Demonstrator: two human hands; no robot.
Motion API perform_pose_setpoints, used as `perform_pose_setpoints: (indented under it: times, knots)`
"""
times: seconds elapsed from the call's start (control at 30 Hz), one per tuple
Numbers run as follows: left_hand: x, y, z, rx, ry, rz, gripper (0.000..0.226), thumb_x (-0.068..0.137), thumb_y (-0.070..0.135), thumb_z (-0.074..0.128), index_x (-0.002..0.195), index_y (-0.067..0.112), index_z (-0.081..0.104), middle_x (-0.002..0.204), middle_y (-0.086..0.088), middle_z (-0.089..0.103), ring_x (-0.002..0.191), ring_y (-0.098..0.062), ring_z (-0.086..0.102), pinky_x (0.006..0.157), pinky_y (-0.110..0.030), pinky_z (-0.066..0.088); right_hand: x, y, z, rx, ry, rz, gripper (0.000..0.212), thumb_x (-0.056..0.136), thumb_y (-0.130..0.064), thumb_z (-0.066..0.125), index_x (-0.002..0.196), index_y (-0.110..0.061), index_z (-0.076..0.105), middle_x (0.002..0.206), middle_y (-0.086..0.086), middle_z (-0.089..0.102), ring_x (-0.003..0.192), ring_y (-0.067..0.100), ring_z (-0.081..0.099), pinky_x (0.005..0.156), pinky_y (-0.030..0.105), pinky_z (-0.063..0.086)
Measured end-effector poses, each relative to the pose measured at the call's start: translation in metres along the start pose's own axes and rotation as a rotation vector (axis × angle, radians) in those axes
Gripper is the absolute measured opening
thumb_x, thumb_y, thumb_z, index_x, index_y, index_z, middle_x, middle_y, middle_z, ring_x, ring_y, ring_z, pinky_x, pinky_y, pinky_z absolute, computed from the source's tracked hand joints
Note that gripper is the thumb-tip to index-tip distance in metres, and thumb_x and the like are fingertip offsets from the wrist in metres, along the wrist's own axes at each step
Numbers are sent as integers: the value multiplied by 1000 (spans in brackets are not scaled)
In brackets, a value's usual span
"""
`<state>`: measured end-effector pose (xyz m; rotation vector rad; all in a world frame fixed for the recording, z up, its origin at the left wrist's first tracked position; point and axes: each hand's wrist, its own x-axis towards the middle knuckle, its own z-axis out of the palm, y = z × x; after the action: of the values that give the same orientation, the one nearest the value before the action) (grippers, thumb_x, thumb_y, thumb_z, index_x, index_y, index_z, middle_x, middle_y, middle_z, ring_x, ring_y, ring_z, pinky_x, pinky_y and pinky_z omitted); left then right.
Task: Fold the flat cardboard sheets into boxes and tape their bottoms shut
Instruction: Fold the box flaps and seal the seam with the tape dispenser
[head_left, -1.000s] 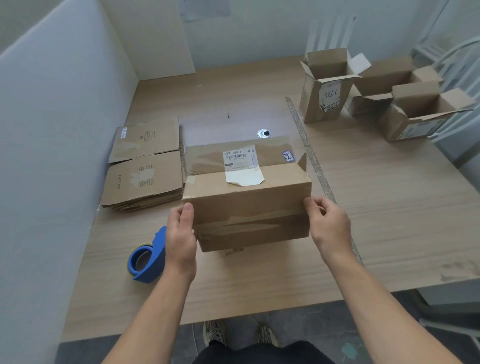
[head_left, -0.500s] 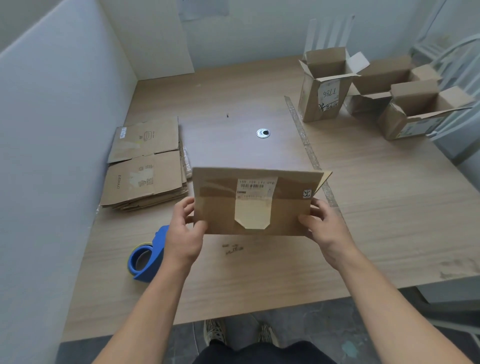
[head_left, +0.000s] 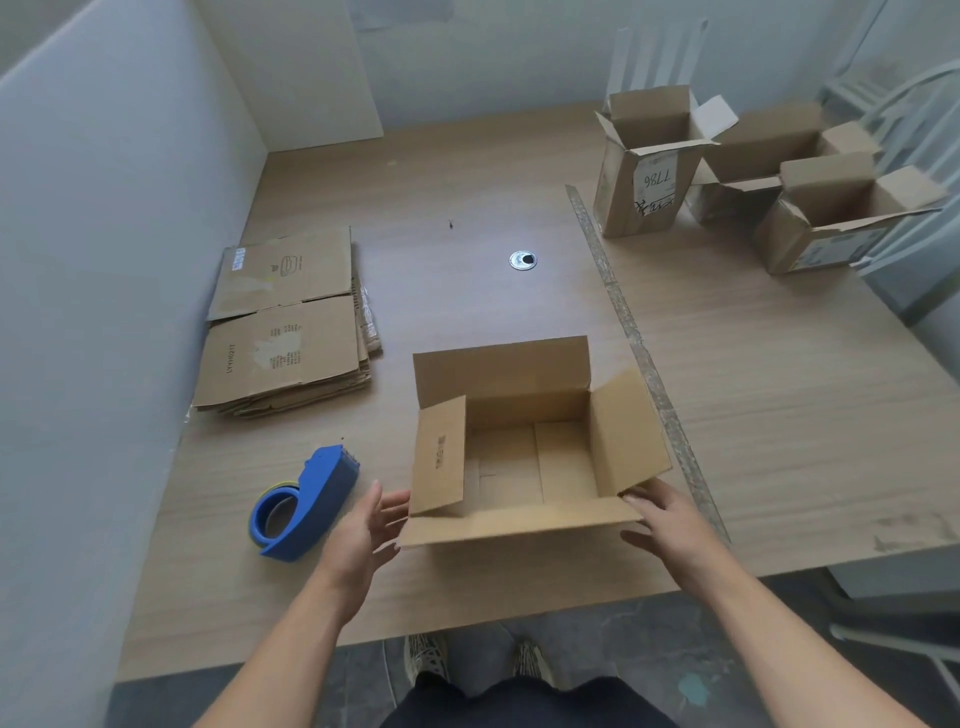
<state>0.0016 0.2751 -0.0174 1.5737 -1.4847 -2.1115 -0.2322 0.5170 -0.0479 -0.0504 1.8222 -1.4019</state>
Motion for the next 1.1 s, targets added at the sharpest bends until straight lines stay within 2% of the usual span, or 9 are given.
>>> perform_pose_setpoints:
  times: [0.1,0.2,0.33,0.43,0.53,0.63,0.87,0.97,1.1]
  knots:
    - [-3,6,0,65,-7,0,43,104,43,38,118,14,66,115,-6,71,111,-23,63,104,-50,42,0,-3,-10,30,79,87,18,96,2,51,97,-10,64,114,19,67,105,27,64,80,39,52]
    - [0,18,3,177,39,124,32,101,37,51,126,20,59,127,-4,63,116,-21,59,100,-44,46,-1,-29,-24,-15,198,6,33,96,3,47,106,-25,62,118,8,66,109,24,63,92,45,50]
    - [8,39,23,520,106,280,60,92,43,65,145,25,44,143,0,50,126,-20,50,104,-44,45,-20,-74,-23,-419,487,-390,37,94,-8,49,127,-21,61,116,-5,60,110,13,56,99,33,44]
    - [17,47,45,712,131,324,80,83,49,73,150,27,35,153,-2,39,137,-24,41,110,-45,38,-26,-93,4,-620,409,-695,34,93,-12,55,125,-15,64,117,-2,61,111,15,56,100,28,39]
    - [23,38,64,907,126,279,87,80,53,72,153,28,30,156,-3,28,141,-28,32,114,-43,31,-3,-74,23,-894,176,-475,41,94,-24,59,135,-20,57,138,4,49,130,25,42,108,32,31]
    - [16,28,72,906,188,347,72,85,37,64,150,24,35,150,-3,33,135,-24,35,110,-37,34,9,-52,33,-950,164,-219,55,96,-35,56,147,-22,42,151,9,34,138,31,30,114,40,29]
    - [17,27,22,211,328,404,38,95,21,57,129,36,51,116,-3,62,99,-19,61,82,-37,51,20,-31,25,-981,209,-131,66,96,-24,56,152,-26,23,147,8,26,130,30,38,106,42,38]
    - [25,24,3,496,507,441,28,95,16,59,122,19,57,112,-10,57,93,-19,53,75,-28,41,25,-30,20,-939,201,-64,71,96,-19,54,156,-28,15,147,12,25,125,31,43,101,40,40]
    - [27,26,-3,1145,552,383,38,95,36,58,128,17,57,122,-8,51,111,-28,41,92,-39,41,30,-31,22,-922,218,-51,72,96,-13,51,157,-28,15,153,13,24,131,32,41,103,40,38]
